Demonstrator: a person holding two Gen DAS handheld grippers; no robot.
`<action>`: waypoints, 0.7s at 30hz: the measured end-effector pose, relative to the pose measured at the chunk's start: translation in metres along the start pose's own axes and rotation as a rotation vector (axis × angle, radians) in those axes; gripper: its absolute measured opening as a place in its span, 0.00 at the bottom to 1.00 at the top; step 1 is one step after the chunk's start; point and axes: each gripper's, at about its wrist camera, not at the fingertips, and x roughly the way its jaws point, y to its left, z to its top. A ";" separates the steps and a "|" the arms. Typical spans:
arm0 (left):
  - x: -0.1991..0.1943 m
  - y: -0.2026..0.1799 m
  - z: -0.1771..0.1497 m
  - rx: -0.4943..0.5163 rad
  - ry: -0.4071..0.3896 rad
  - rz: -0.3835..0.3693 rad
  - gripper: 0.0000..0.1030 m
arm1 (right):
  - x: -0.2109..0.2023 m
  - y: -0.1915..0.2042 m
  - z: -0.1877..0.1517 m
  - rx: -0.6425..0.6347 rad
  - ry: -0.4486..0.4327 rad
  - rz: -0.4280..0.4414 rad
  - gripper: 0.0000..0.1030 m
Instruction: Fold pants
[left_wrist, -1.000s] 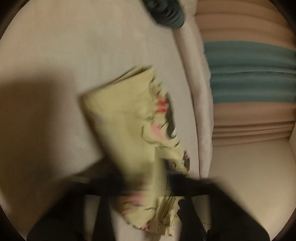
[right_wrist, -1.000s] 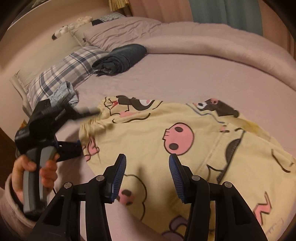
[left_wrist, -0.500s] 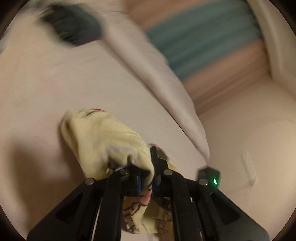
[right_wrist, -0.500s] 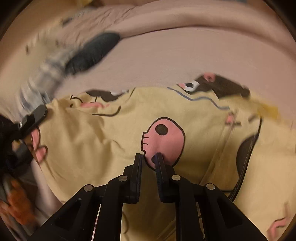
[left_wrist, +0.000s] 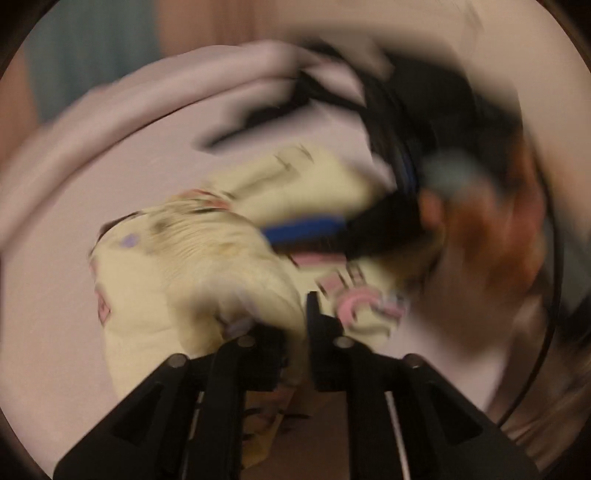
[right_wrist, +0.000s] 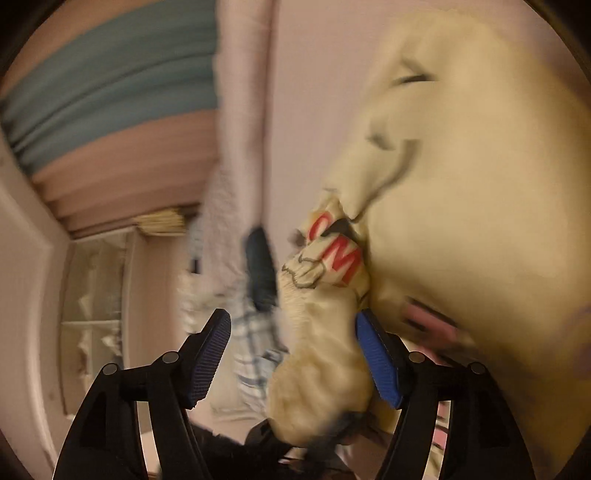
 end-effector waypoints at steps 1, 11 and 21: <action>0.003 -0.014 -0.003 0.085 0.002 0.040 0.33 | -0.002 0.000 0.000 -0.002 0.011 -0.001 0.69; -0.052 0.006 -0.032 -0.102 -0.103 -0.150 0.57 | -0.001 0.032 0.004 -0.174 0.112 -0.280 0.69; -0.033 0.102 -0.060 -0.748 -0.162 -0.466 0.68 | 0.009 0.050 -0.014 -0.304 0.095 -0.325 0.69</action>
